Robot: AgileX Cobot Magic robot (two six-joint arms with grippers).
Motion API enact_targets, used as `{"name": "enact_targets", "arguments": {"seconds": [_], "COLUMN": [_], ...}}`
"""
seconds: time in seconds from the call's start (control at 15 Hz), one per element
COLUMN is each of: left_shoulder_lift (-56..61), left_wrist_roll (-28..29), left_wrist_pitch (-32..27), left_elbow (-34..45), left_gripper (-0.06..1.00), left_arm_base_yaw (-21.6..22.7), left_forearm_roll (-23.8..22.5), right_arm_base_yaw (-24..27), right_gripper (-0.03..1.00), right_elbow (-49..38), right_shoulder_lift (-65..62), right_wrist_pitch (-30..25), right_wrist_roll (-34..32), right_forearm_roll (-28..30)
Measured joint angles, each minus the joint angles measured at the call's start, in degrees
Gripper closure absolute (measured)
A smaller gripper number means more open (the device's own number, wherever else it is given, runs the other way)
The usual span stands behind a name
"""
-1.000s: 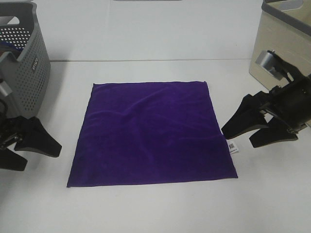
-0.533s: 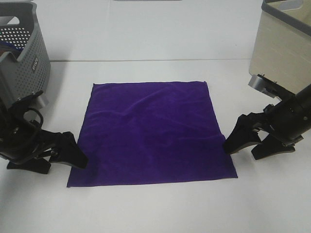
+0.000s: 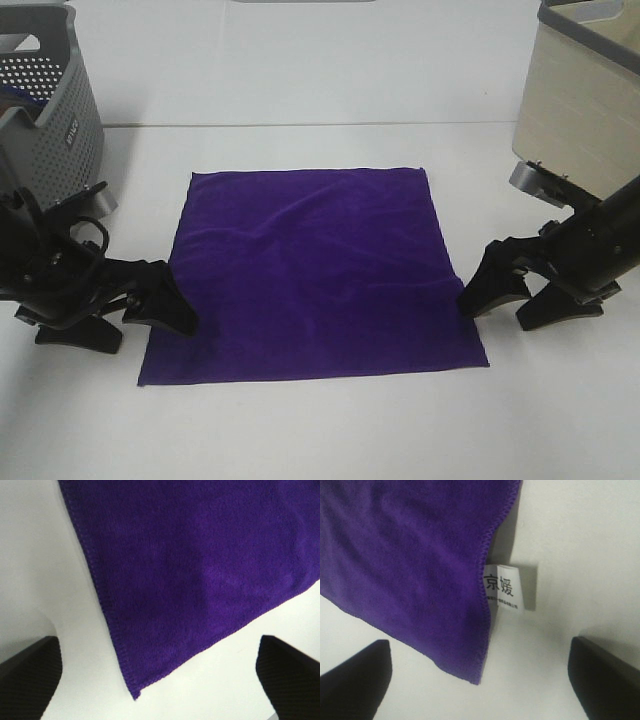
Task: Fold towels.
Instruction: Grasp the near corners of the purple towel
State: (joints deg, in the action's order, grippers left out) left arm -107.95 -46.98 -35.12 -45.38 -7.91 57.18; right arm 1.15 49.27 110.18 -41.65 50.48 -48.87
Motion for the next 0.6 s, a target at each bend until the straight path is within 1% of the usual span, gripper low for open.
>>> {"name": "enact_targets", "arguments": {"seconds": [0.27, 0.4, 0.53, 0.6], "left_shoulder_lift": [-0.17, -0.86, -1.95, -2.52], "left_wrist_roll": [0.06, 0.29, 1.32, 3.04], "left_wrist_pitch": [-0.80, -1.15, -2.06, -2.58], "left_elbow": [0.00, -0.17, -0.80, -1.43], "left_gripper": [-0.04, -0.04, -0.02, -0.01], "left_arm_base_yaw": [0.00, 0.00, 0.00, 0.00], "left_forearm_roll": [0.00, 0.17, 0.46, 0.06], "right_arm_base_yaw": [0.00, 0.00, 0.00, 0.00], "right_gripper": [0.03, 0.05, 0.10, 0.14], "right_elbow": [0.29, 0.29, 0.57, 0.74], "right_shoulder_lift": [0.34, 0.74, 2.46, 3.38], "right_wrist_pitch": [-0.29, -0.29, -1.26, -2.41], "right_wrist_roll": [-0.57, -2.98, -4.93, -5.16], "right_forearm_roll": [0.00, 0.00, -1.32, -2.46]}}
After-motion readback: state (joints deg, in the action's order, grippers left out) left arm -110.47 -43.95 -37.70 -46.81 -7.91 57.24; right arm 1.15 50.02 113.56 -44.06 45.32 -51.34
